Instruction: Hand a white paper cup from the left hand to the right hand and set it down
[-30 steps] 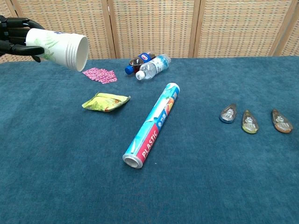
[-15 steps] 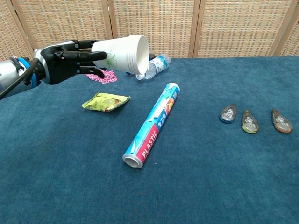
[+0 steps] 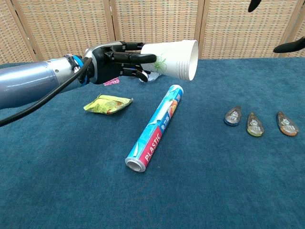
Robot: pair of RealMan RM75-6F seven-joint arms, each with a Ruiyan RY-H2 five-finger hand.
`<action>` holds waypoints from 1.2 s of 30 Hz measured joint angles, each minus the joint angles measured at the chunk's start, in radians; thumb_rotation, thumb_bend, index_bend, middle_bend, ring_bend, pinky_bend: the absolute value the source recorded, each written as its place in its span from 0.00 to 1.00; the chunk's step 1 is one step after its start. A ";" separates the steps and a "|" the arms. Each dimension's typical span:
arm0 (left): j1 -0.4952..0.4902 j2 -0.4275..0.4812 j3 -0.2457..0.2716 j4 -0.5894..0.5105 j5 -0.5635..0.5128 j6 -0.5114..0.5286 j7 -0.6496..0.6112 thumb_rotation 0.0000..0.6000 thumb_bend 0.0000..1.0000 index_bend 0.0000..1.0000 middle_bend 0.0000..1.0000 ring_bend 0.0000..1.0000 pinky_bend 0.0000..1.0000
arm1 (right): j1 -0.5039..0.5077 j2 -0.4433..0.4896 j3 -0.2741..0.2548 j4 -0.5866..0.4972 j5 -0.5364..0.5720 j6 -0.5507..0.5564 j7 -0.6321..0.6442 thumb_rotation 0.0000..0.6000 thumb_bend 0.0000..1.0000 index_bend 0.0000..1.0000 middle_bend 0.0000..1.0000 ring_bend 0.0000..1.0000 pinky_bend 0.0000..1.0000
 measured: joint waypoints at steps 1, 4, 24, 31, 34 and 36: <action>-0.006 -0.002 -0.004 -0.001 -0.006 -0.006 0.014 1.00 0.19 0.49 0.52 0.49 0.47 | 0.008 0.000 0.000 -0.008 -0.001 -0.008 -0.006 1.00 0.21 0.39 0.18 0.05 0.00; -0.025 -0.009 -0.020 -0.012 -0.032 -0.020 0.064 1.00 0.19 0.49 0.52 0.49 0.47 | 0.032 -0.006 -0.003 -0.026 -0.001 -0.030 -0.022 1.00 0.23 0.41 0.18 0.06 0.00; -0.054 -0.039 -0.068 -0.050 -0.130 -0.055 0.216 1.00 0.19 0.49 0.52 0.49 0.47 | 0.126 -0.111 -0.018 -0.040 0.018 -0.081 -0.081 1.00 0.34 0.45 0.19 0.06 0.00; -0.050 -0.043 -0.071 -0.052 -0.131 -0.058 0.224 1.00 0.19 0.49 0.52 0.49 0.47 | 0.143 -0.137 -0.016 -0.030 0.033 -0.084 -0.100 1.00 0.40 0.47 0.20 0.06 0.00; -0.049 -0.045 -0.073 -0.053 -0.131 -0.060 0.225 1.00 0.19 0.49 0.52 0.49 0.47 | 0.146 -0.140 -0.019 -0.026 0.039 -0.082 -0.101 1.00 0.42 0.48 0.18 0.06 0.00; -0.049 -0.046 -0.074 -0.052 -0.130 -0.062 0.226 1.00 0.19 0.49 0.52 0.49 0.47 | 0.148 -0.142 -0.021 -0.023 0.040 -0.079 -0.102 1.00 0.42 0.50 0.13 0.06 0.01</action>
